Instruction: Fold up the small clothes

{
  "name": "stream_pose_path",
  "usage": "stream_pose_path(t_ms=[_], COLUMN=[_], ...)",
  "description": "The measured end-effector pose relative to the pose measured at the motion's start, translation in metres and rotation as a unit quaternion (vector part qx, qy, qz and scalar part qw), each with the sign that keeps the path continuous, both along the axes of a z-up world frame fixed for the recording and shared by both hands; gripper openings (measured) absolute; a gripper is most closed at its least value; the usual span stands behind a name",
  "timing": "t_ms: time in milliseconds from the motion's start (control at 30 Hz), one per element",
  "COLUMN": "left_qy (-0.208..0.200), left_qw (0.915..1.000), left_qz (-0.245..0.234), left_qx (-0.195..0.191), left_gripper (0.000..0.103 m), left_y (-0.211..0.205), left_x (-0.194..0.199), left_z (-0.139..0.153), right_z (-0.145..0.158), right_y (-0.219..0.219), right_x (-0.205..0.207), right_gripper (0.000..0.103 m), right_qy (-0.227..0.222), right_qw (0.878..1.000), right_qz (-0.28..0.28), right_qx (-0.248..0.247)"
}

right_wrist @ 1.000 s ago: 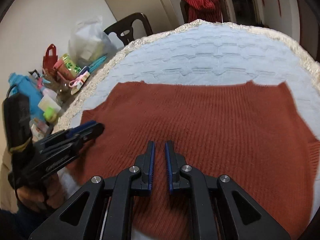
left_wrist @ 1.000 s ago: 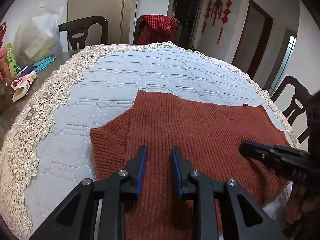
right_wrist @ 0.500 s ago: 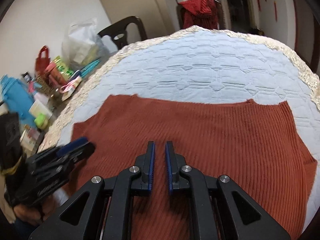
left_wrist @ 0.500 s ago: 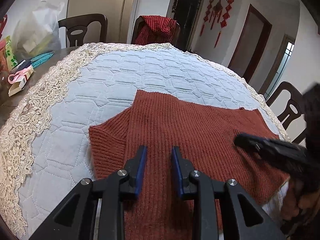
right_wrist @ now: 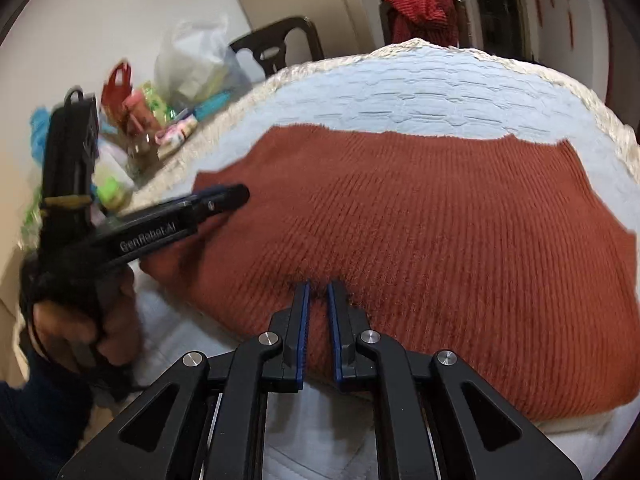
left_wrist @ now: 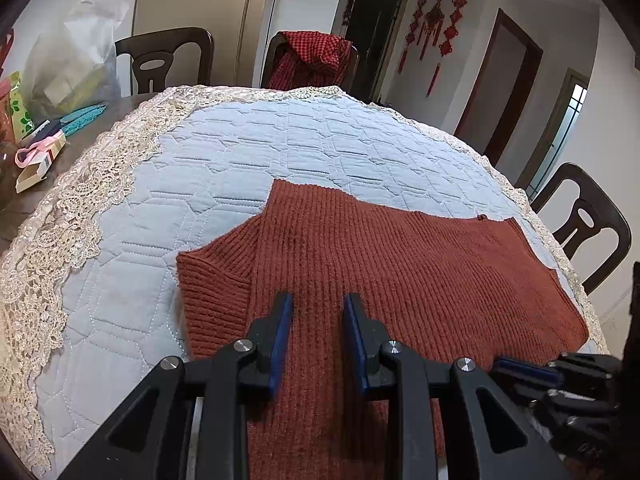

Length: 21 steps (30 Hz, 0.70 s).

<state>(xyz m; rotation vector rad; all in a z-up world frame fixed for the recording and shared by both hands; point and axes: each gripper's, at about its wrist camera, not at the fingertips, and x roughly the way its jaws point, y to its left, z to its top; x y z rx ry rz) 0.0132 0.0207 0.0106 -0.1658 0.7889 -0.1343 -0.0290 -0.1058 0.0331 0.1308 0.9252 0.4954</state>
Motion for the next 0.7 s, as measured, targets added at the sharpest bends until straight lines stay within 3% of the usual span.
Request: stream_pose_path(t_ms=[200, 300, 533, 700], left_qy=[0.001, 0.0, 0.005, 0.02], left_qw=[0.9999, 0.9997, 0.999, 0.9981], left_qz=[0.004, 0.016, 0.043, 0.058], left_qx=[0.013, 0.016, 0.006, -0.005], left_gripper=[0.03, 0.033, 0.051, 0.053], left_y=[0.002, 0.009, 0.027, 0.037], left_x=[-0.012, -0.017, -0.024, -0.019], left_z=[0.011, 0.012, 0.012, 0.003], right_z=[0.015, -0.003, 0.011, 0.006], right_y=[-0.001, -0.002, -0.003, -0.006], right_x=[-0.008, 0.004, 0.001, 0.009], right_gripper=[0.009, 0.009, 0.01, 0.01], right_qy=[-0.024, 0.012, -0.011, -0.007], right_qw=[1.0, 1.0, 1.0, 1.0], right_qz=[0.005, 0.001, 0.0, -0.006], right_qx=[0.011, 0.004, 0.017, 0.011])
